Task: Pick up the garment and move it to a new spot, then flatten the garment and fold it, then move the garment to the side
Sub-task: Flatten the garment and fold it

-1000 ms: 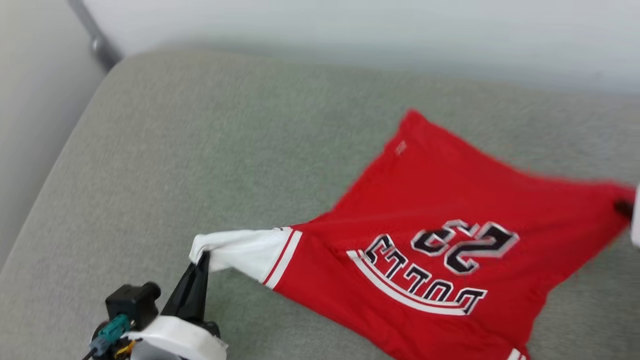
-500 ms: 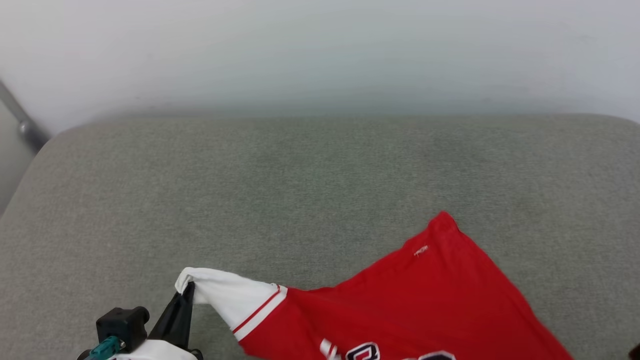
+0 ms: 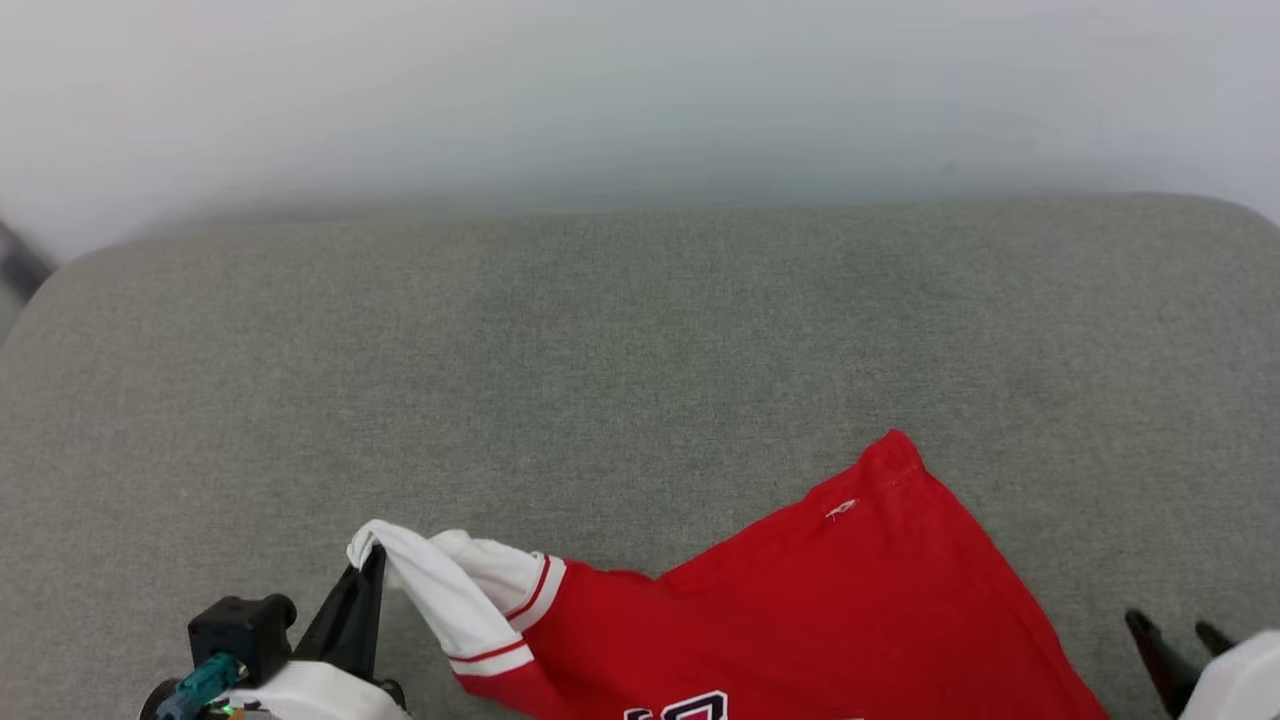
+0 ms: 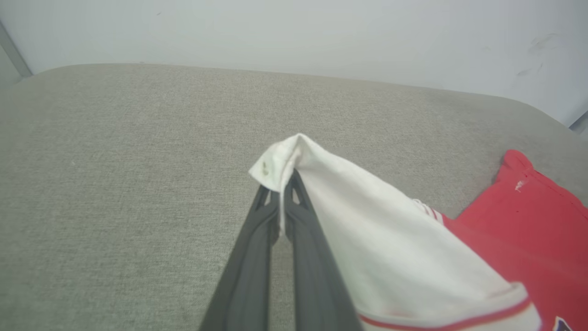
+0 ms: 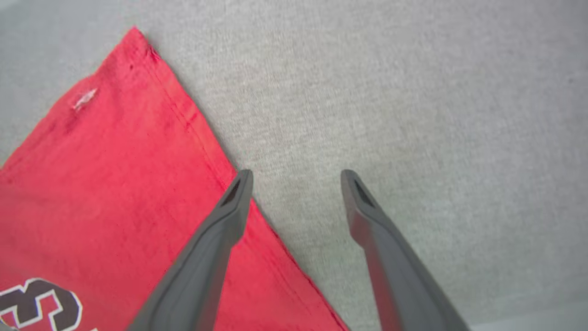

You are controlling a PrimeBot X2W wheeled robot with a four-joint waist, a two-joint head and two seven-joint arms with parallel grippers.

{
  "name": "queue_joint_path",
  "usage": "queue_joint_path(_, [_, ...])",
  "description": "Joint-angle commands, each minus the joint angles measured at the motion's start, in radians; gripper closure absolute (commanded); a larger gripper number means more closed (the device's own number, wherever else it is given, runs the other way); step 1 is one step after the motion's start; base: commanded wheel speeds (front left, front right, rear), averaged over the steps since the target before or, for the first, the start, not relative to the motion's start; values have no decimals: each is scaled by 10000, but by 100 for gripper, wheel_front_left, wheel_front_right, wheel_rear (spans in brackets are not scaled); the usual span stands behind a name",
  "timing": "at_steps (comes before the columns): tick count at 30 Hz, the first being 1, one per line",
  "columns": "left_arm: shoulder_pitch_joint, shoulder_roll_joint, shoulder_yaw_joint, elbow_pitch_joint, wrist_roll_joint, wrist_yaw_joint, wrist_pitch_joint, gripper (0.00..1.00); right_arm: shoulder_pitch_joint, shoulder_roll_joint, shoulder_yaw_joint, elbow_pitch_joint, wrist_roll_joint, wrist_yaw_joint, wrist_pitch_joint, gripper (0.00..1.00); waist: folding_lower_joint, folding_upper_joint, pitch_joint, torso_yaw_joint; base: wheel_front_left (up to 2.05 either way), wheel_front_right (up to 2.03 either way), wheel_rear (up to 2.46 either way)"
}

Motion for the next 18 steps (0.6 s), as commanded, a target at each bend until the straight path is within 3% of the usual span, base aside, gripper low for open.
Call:
queue_joint_path(1, [-242, 61, 22, -82, 23, -18, -50, 100, -514, -82, 81, 124, 20, -7, -490, 0, 1, 0, 263, 84, 0, 0, 0])
queue_joint_path(5, [-671, -13, -5, -151, 26, -109, -155, 100, -1784, -260, 571, 614, 144, -7, -1299, 0, 1, 0, 846, 311, 0, 0, 0])
queue_joint_path(8, [-1026, -81, -42, -185, 71, -173, -246, 100, -2770, -491, 1105, 1003, 251, -7, -1086, 0, 1, 0, 1300, 498, 0, 0, 0])
queue_joint_path(18, [-2058, -349, -380, 68, 194, -532, -493, 100, -5018, -905, 2475, 1632, 396, -7, 2549, 0, 1, 0, 2270, 1149, 0, 0, 0])
